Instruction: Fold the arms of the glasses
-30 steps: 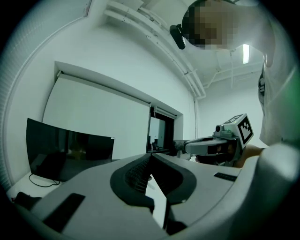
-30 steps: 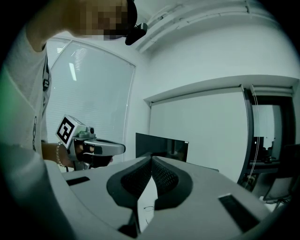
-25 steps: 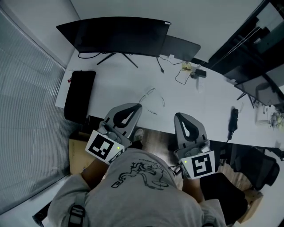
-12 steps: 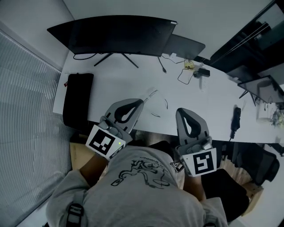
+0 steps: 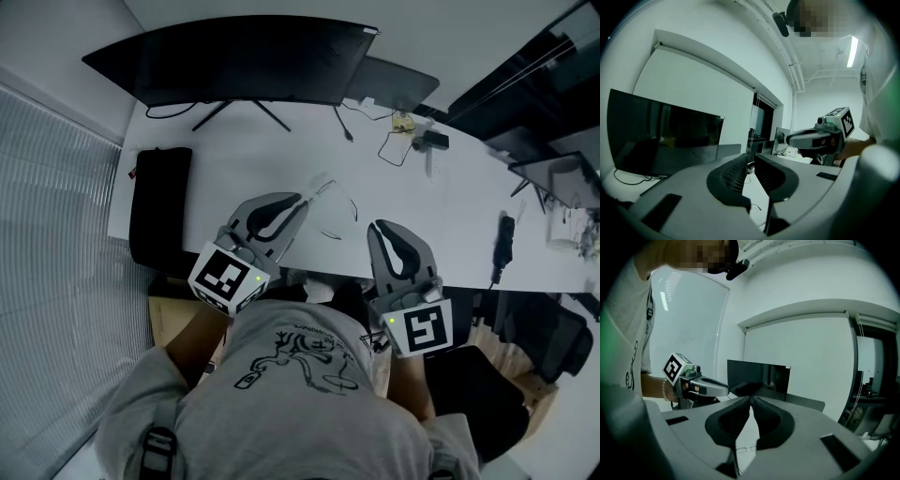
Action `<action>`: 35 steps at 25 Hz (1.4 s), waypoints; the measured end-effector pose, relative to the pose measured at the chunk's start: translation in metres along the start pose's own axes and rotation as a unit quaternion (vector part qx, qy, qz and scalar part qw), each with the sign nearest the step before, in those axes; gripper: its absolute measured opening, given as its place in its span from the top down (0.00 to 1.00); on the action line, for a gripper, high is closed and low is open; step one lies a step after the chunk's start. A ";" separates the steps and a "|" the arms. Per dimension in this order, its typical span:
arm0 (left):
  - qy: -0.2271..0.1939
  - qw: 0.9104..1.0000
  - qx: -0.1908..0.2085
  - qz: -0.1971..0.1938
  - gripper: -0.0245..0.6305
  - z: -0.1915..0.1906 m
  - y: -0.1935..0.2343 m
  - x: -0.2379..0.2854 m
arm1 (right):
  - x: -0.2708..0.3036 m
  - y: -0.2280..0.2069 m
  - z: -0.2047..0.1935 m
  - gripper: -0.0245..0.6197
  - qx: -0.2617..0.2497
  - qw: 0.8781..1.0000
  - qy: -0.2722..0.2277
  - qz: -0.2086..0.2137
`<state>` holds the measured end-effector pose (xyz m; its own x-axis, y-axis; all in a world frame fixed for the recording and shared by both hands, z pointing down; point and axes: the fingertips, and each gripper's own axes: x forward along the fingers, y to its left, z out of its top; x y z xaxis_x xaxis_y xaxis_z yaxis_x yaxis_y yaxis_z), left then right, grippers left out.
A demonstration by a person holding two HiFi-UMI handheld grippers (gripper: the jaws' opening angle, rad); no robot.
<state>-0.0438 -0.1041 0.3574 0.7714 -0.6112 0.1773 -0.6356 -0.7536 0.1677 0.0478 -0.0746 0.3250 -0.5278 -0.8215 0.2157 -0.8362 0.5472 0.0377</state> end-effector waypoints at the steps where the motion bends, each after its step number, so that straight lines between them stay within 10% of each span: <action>1: 0.004 1.000 -0.005 -0.004 0.88 -0.009 0.001 0.003 | 0.001 -0.001 -0.008 0.90 0.002 1.000 0.005 0.002; 13: 0.132 0.991 -0.026 -0.001 0.82 -0.140 0.028 0.040 | 0.020 -0.004 -0.137 0.85 0.003 0.991 0.130 0.028; 25: 0.271 0.962 -0.014 -0.012 0.80 -0.274 0.053 0.078 | 0.038 0.023 -0.280 0.82 0.020 0.959 0.272 0.078; 35: 0.307 0.951 -0.026 -0.011 0.80 -0.315 0.063 0.093 | 0.039 0.047 -0.341 0.82 0.059 0.936 0.328 0.112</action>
<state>-0.0216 -0.1321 0.6902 0.6313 -0.3275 0.7030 -0.6326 -0.7419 0.2224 0.0383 -0.0266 0.6677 -0.5190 -0.3913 0.7600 -0.7468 0.6401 -0.1805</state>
